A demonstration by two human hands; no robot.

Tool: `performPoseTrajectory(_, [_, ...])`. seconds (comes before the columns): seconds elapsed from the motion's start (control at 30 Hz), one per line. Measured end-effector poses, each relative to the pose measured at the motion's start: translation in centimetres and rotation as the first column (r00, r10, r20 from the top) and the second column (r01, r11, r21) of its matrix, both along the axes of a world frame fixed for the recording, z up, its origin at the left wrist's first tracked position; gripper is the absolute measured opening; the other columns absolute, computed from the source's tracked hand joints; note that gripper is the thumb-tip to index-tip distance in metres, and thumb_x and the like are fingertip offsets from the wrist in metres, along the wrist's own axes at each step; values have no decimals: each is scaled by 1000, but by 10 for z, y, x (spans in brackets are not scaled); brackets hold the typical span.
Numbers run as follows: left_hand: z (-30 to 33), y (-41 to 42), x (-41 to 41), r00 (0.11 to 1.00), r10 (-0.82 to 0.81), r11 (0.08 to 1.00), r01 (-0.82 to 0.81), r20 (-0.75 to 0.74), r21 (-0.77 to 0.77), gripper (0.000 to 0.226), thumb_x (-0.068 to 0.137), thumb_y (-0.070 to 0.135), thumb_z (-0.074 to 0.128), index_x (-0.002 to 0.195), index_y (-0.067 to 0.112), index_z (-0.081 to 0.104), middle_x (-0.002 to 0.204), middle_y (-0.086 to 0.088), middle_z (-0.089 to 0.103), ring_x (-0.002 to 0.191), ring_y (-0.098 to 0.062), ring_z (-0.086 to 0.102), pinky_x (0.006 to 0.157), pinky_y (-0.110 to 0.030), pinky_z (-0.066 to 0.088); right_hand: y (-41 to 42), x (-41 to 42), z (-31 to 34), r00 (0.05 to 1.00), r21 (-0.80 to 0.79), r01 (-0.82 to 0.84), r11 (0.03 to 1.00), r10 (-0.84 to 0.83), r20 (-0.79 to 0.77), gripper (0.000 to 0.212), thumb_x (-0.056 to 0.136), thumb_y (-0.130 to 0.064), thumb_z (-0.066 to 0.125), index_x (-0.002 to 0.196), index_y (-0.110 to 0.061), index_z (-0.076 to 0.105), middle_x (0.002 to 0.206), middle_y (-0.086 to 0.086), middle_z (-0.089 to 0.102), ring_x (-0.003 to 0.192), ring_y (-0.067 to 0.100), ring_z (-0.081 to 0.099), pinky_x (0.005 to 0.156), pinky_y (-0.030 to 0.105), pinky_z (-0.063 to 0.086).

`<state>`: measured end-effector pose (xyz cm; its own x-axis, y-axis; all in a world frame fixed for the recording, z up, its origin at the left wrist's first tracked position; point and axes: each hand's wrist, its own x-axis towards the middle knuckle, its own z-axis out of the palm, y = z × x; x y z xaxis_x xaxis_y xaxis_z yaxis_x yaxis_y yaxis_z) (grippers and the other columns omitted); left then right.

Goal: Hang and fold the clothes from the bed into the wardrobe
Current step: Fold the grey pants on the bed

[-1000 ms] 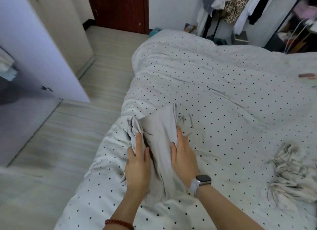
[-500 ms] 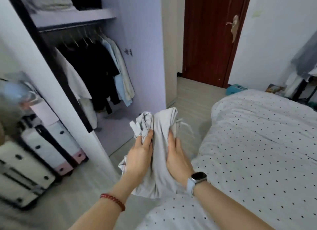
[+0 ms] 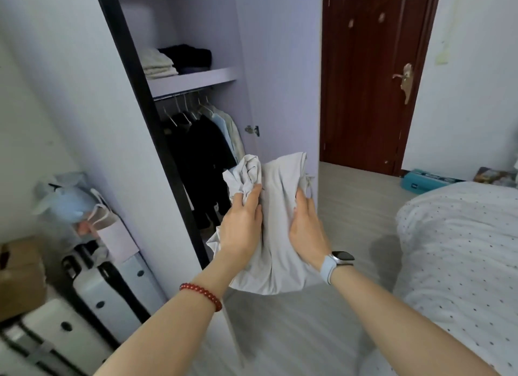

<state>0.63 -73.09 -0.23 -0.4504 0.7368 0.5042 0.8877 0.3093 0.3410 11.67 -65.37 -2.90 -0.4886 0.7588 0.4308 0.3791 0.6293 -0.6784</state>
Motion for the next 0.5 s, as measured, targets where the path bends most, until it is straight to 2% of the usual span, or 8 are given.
performPoseTrajectory(0.13, [15,44,-32,1000,-3,999,2,29,50,44,99,20,36,143,24,33,117,-11,47,80,-29,57,68,-38,50,45,-33,21,998,29,7,1000,-9,54,59,96,-8,31,149,-20,8,128,16,39,96,35,51,79,39,45])
performPoseTrajectory(0.2, [25,69,-53,998,10,996,-15,55,93,45,99,20,37,143,25,33,118,-10,47,82,-28,56,69,-37,49,74,-53,34,998,54,-6,999,3,65,63,95,-8,31,149,-24,4,123,15,40,89,34,52,79,41,46])
performPoseTrajectory(0.37, [46,134,-100,988,59,977,-87,144,194,45,98,18,39,143,25,34,122,-9,46,88,-29,56,74,-37,48,155,-111,59,994,119,-83,989,74,75,66,95,-10,33,149,-26,0,132,14,37,100,34,51,86,43,45])
performPoseTrajectory(0.5, [72,211,-155,978,144,950,-179,152,255,46,98,19,39,142,28,35,124,-11,46,88,-31,56,74,-37,48,239,-172,85,982,180,-186,966,187,8,70,93,-6,31,148,-31,-3,150,9,21,110,40,48,93,48,43])
